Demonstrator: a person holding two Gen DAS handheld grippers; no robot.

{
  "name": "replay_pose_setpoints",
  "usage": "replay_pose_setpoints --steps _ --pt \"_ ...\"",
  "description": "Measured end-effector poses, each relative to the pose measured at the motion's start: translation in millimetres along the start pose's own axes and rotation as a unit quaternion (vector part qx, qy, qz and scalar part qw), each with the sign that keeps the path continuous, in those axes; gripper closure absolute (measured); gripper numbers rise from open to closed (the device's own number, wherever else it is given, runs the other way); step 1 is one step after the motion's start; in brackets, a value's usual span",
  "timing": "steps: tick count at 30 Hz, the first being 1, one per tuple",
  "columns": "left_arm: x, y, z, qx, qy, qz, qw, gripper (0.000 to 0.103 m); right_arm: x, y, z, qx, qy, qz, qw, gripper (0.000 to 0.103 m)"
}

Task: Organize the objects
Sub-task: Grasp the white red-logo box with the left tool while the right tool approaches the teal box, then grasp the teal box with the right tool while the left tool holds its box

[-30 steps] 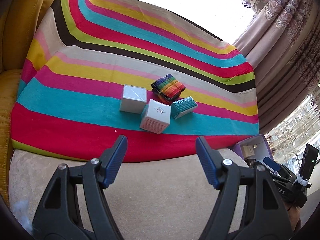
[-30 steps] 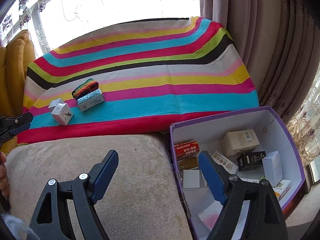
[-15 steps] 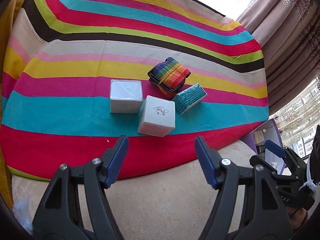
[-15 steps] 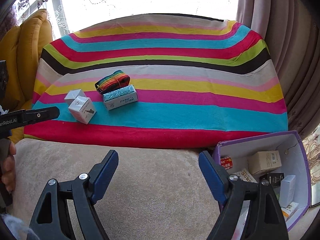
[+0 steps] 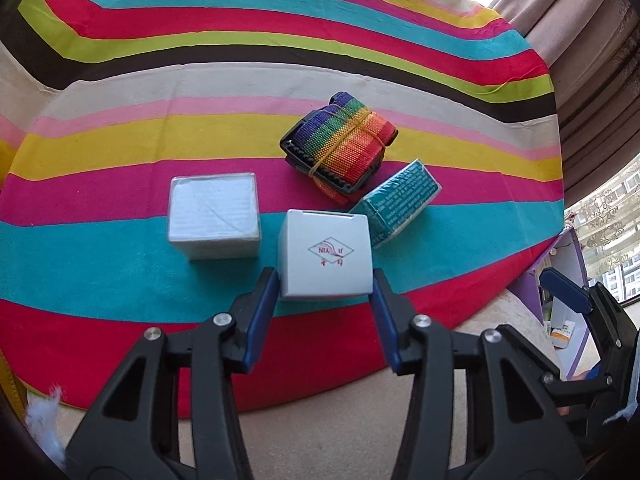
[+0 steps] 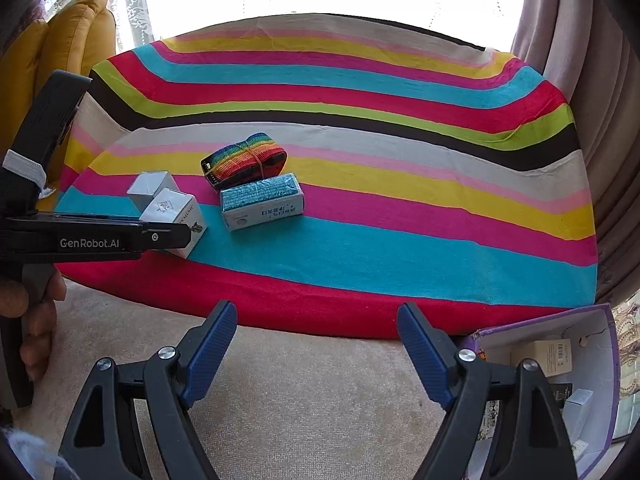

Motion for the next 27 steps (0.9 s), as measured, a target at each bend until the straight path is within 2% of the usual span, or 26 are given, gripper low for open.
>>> replay_pose_setpoints --steps 5,8,12,14,20,27 --pt "17 -10 11 0.022 -0.038 -0.034 0.9985 0.054 -14 12 3 0.005 0.002 0.002 1.0 0.02" --pt "35 -21 23 0.042 -0.067 -0.066 0.9947 0.054 -21 22 9 0.017 0.003 -0.005 1.0 0.02" --pt "61 -30 39 0.068 -0.076 -0.125 0.9869 0.054 -32 34 23 0.051 0.012 -0.012 0.999 0.02" --pt "68 -31 46 0.075 -0.08 -0.142 0.9838 0.054 -39 41 28 0.067 0.015 -0.011 0.998 0.02" --pt "58 -27 45 0.079 -0.091 -0.139 0.983 0.054 -59 58 35 0.083 0.033 -0.015 0.996 0.02" --pt "57 -27 44 0.085 -0.109 -0.143 0.9801 0.054 -70 68 40 0.099 0.03 -0.019 0.994 0.02"
Point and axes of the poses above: each gripper's, at about its wrist camera, not at the fingertips, and x roughly against the way its jaws point, z to its left, y to its top, the point moved 2 cm from there along -x, roughly the way its jaws point, and after that the axes turned 9 degrees about x, right-handed, at the moved point
